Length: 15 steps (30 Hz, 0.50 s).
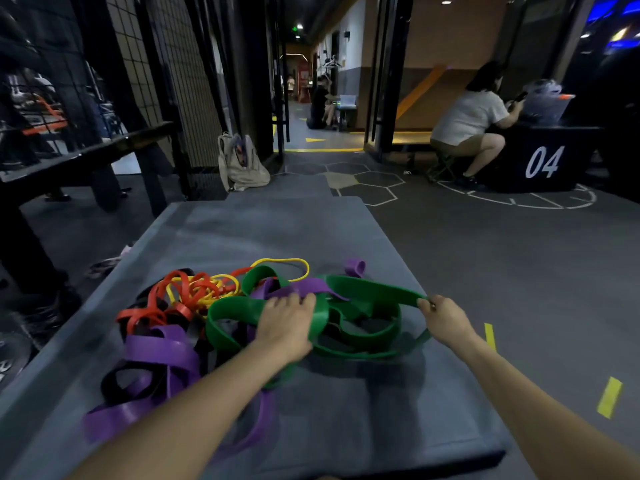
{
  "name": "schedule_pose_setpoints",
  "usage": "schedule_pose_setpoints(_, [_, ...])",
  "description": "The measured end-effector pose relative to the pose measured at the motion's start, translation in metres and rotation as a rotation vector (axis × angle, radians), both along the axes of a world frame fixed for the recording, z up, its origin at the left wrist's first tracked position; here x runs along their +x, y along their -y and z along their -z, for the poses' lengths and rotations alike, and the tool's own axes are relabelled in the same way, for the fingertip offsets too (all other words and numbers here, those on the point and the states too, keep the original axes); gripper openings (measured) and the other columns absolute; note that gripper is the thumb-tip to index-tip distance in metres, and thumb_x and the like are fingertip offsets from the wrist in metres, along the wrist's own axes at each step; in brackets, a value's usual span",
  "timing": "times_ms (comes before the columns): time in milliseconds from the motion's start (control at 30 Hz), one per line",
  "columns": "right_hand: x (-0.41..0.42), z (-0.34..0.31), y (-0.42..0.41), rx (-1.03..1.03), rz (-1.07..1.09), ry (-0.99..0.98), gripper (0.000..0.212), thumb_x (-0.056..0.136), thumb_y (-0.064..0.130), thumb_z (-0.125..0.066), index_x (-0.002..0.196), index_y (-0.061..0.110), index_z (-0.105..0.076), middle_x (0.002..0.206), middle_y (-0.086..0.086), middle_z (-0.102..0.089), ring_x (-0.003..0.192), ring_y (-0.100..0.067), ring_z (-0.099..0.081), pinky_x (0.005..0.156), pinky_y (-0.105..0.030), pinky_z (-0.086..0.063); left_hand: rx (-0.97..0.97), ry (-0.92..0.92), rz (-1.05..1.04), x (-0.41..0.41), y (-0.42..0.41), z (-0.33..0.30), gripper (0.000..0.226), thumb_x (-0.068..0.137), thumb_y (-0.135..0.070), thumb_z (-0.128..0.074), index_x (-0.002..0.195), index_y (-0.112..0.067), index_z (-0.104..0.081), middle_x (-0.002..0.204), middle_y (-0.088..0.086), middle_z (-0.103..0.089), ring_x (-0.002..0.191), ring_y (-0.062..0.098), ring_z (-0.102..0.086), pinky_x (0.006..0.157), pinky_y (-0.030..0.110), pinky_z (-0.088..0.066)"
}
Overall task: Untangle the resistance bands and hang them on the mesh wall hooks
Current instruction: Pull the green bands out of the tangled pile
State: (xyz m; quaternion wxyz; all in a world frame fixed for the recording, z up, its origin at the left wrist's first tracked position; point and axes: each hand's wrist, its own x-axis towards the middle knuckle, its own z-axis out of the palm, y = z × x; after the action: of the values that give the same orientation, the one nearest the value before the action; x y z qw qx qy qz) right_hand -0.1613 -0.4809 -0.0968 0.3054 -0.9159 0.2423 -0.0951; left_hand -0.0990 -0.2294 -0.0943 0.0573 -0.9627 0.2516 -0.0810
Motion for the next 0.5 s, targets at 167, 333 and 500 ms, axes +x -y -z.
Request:
schedule_pose_setpoints(167, [0.002,0.004,-0.002,0.045,0.059,-0.034,0.038,0.101,0.020,-0.035,0.104,-0.011,-0.056,0.094,-0.027,-0.058,0.088,-0.037,-0.054,0.070,-0.034,-0.037,-0.007,-0.110,-0.085,0.020,-0.045,-0.004,0.075,0.072,-0.046,-0.070,0.134,-0.021,-0.036,0.133,0.004,-0.048,0.125,0.023,-0.045,0.105,0.033,-0.033])
schedule_pose_setpoints(333, [0.003,0.001,-0.007,0.069,0.037,-0.049,0.033,0.101,0.024,-0.035,0.098,-0.002,-0.056,0.086,-0.018,-0.055,0.077,-0.031,-0.051,0.066,-0.029,-0.034,-0.446,-0.386,-0.135,0.026,-0.030,-0.044,0.064,0.063,-0.046,-0.081,0.112,-0.010,-0.059,0.113,0.002,-0.064,0.103,0.020,-0.060,0.085,0.028,-0.044])
schedule_pose_setpoints(500, [0.004,-0.008,-0.012,0.042,0.046,-0.025,0.036,0.101,0.022,-0.035,0.105,-0.007,-0.056,0.104,-0.026,-0.061,0.094,-0.039,-0.057,0.069,-0.030,-0.035,-1.311,-0.795,-0.139,0.031,-0.035,-0.107,0.013,0.076,-0.012,-0.071,0.086,-0.005,-0.069,0.095,0.019,-0.069,0.055,0.013,-0.065,0.061,0.023,-0.054])
